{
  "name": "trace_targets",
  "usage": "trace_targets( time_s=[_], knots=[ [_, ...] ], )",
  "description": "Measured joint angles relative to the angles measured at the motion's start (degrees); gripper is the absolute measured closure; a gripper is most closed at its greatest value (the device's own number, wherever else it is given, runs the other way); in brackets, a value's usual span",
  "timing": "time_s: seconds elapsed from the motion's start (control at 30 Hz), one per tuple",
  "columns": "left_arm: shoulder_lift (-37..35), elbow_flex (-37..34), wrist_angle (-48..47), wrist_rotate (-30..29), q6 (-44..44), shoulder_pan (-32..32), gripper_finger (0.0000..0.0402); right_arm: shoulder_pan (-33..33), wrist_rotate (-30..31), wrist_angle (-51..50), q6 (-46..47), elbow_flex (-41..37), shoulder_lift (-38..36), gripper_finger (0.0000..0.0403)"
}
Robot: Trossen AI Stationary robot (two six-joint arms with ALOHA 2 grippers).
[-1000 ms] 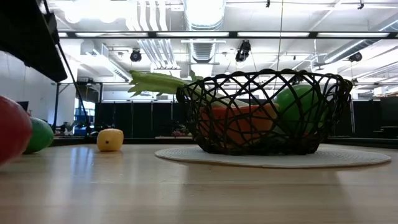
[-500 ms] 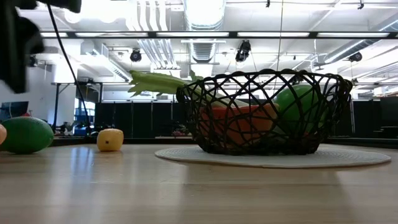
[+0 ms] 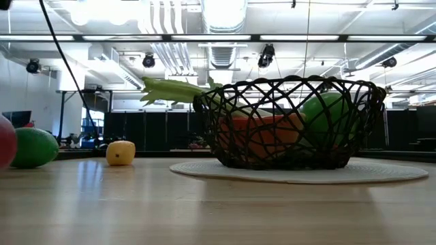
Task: Build produce basket
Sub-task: Put the red tomato into the wire basket
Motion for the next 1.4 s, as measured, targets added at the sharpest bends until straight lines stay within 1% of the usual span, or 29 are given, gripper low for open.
trace_targets(
  time_s=[0.07,0.1,0.2,0.37,0.47,0.57,0.97,1.27,1.4],
  knots=[
    [0.00,-1.56,2.05,-4.85,0.01,-0.08,0.0118,0.00,0.00,-0.40,0.88,0.00,0.00,0.0264],
    [0.00,-2.59,3.19,-5.72,0.16,0.00,0.0118,0.00,0.00,-0.64,1.09,0.00,0.00,0.0264],
    [0.02,-6.00,7.00,-6.83,0.19,0.15,0.0118,0.00,0.00,-0.79,1.09,0.00,0.00,0.0264],
    [0.04,-11.00,16.87,-8.08,1.39,0.29,0.0118,0.00,0.00,-0.84,0.84,0.00,0.00,0.0264],
    [0.04,-13.34,22.83,-10.01,3.91,0.25,0.0118,0.00,0.00,-0.85,0.82,0.00,0.00,0.0264],
    [0.04,-14.99,26.32,-12.95,4.86,0.32,0.0118,0.00,0.00,-0.83,0.78,0.00,0.00,0.0264],
    [1.69,-16.14,27.86,-20.30,8.26,0.73,0.0118,0.00,0.00,-0.86,0.84,0.00,0.00,0.0264],
    [3.23,-16.30,31.55,-25.95,16.10,1.28,0.0118,0.00,0.00,-0.85,0.87,0.00,0.00,0.0264],
    [3.21,-16.30,33.51,-27.72,22.35,2.40,0.0118,0.00,0.00,-0.85,0.86,0.00,0.00,0.0264]
  ],
)
